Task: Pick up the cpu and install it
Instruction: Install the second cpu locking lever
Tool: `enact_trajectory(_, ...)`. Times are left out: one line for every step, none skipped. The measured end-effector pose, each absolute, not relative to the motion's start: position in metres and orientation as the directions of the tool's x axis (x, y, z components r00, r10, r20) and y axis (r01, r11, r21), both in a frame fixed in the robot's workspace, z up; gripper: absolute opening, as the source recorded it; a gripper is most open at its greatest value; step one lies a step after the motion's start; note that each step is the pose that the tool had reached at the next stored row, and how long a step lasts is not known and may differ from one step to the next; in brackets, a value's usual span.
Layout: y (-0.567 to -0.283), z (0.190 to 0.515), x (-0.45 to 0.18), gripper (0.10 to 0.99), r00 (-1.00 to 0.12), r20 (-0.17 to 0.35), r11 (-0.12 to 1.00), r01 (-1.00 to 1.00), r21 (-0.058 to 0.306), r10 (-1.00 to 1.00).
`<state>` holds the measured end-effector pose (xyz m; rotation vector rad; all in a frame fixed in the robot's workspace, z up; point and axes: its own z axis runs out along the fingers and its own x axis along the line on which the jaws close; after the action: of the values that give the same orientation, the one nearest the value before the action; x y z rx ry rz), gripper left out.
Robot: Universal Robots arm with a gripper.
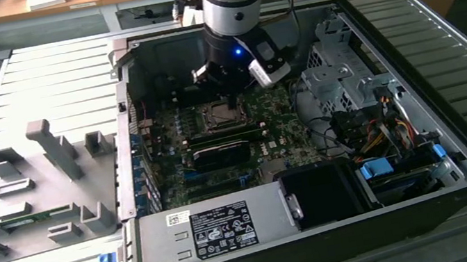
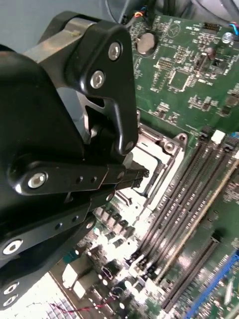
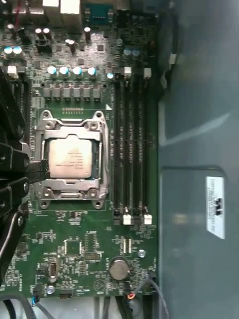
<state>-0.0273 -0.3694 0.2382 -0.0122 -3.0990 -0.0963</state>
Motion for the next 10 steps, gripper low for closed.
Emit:
enact_trajectory(-0.371, 0.238, -0.027, 0.106, -0.999, 0.041, 0.998, 0.006, 0.062, 0.004)
enact_trajectory(-0.372, 0.238, -0.028, 0.106, -0.999, 0.041, 0.998, 0.004, 0.062, 0.002)
enact_trajectory(-0.373, 0.237, -0.028, 0.106, -0.999, 0.041, 0.998, 0.003, 0.062, 0.001)
enact_trajectory(-0.375, 0.237, -0.030, 0.106, -0.999, 0.041, 0.998, 0.002, 0.062, 0.000)
enact_trajectory(-0.377, 0.237, -0.031, 0.106, -0.999, 0.041, 0.998, 0.002, 0.062, -0.001)
enact_trajectory(-0.378, 0.237, -0.033, 0.106, -0.999, 0.041, 0.998, 0.002, 0.062, -0.001)
enact_trajectory(-0.379, 0.237, -0.035, 0.106, -0.999, 0.041, 0.998, 0.002, 0.062, -0.001)
enact_trajectory(-0.380, 0.237, -0.037, 0.106, -0.999, 0.041, 0.998, 0.002, 0.062, -0.001)
enact_trajectory(-0.382, 0.237, -0.037, 0.106, -0.999, 0.041, 0.998, 0.002, 0.062, -0.001)
enact_trajectory(-0.384, 0.237, -0.038, 0.106, -0.999, 0.041, 0.998, 0.002, 0.062, -0.001)
